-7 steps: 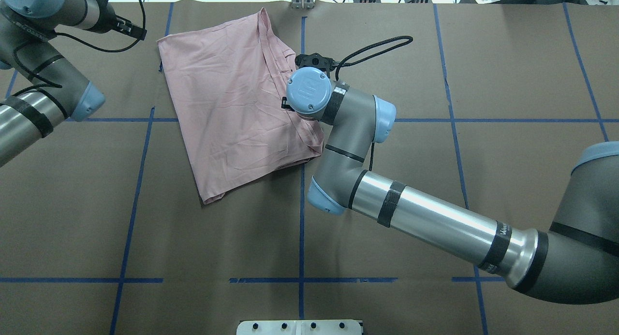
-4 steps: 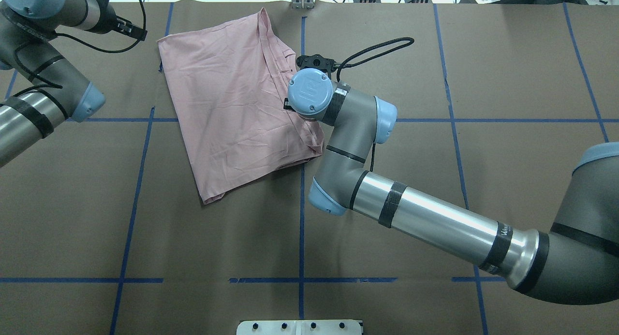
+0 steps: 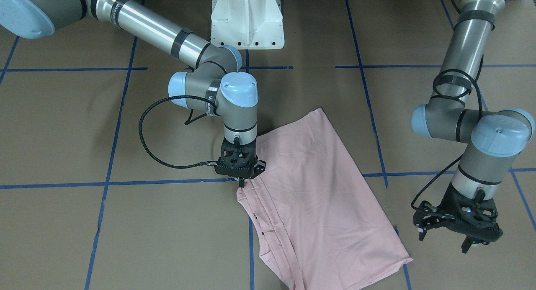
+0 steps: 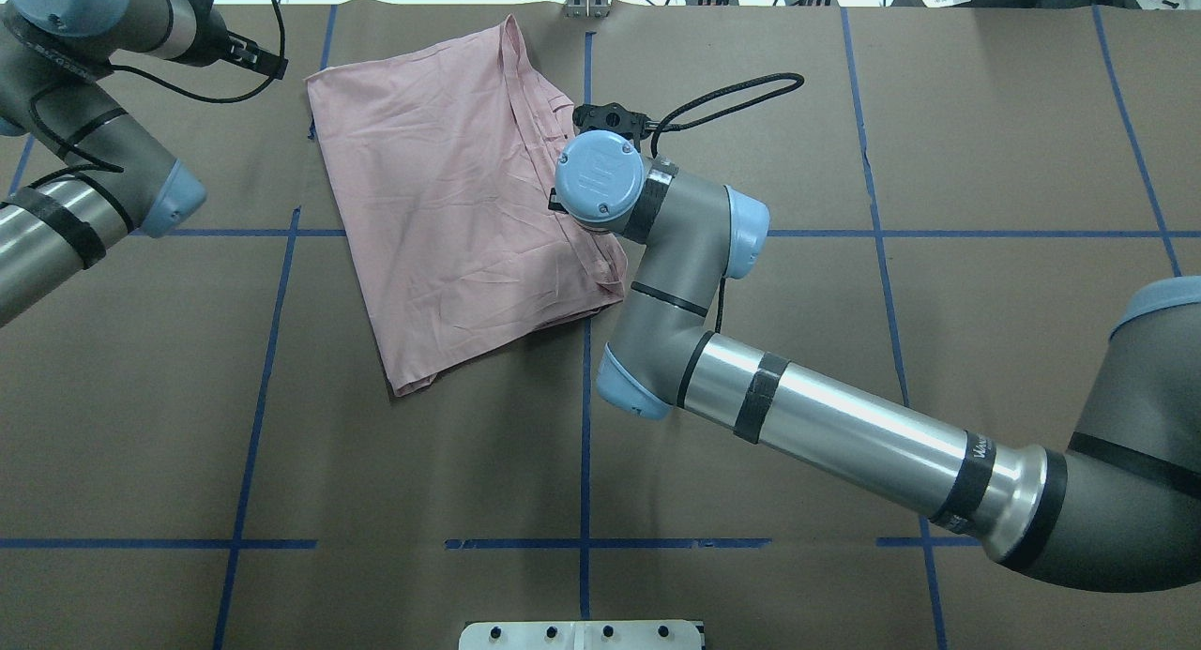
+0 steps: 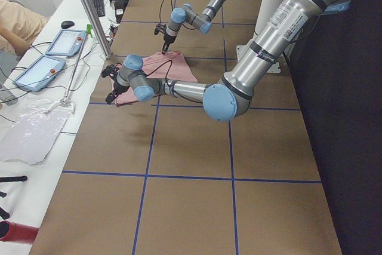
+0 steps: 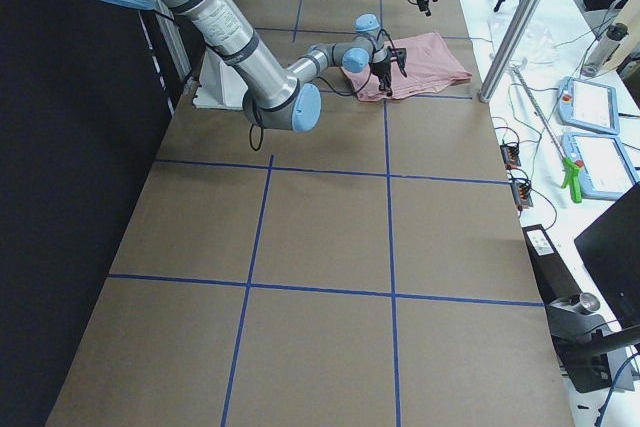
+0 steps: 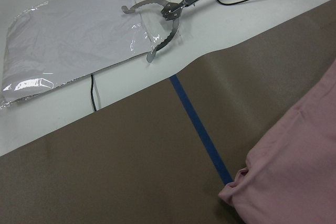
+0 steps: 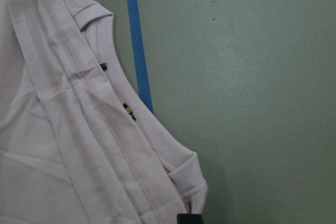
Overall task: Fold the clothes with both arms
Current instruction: 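Lower the right gripper onto the folded shirt's edge near the collar, then drag the shirt edge toward the robot with the right gripper to straighten it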
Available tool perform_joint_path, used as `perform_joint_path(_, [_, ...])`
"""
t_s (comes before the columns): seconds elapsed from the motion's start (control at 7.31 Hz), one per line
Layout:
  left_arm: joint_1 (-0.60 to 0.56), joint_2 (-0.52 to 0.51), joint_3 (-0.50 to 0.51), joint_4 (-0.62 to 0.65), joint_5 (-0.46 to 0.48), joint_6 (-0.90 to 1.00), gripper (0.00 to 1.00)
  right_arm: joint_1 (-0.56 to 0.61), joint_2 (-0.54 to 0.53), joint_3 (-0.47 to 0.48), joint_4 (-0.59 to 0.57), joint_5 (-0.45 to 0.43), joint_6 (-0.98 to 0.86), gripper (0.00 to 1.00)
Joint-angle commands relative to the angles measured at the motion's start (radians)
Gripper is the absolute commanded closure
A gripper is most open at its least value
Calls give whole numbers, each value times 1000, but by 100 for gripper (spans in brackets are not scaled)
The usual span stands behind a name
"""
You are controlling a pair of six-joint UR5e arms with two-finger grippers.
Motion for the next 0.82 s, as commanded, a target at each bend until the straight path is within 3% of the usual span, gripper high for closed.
perform_joint_path(0.0, [5,-1,-14,0,0,-26,0,1,-129,174,-5,6,-5,100])
perform_joint_path(0.27, [8,-1,-16,0,-2,-26,0,-40,-335,441,-5,-25,9,100])
perform_joint_path(0.55, [14,-1,-20,0,-2,-28,0,-174,-552,691,-11,-141,24,100])
perform_joint_path(0.68, [20,-3,-20,0,-2,-28,0,-243,-631,759,-11,-207,50,100])
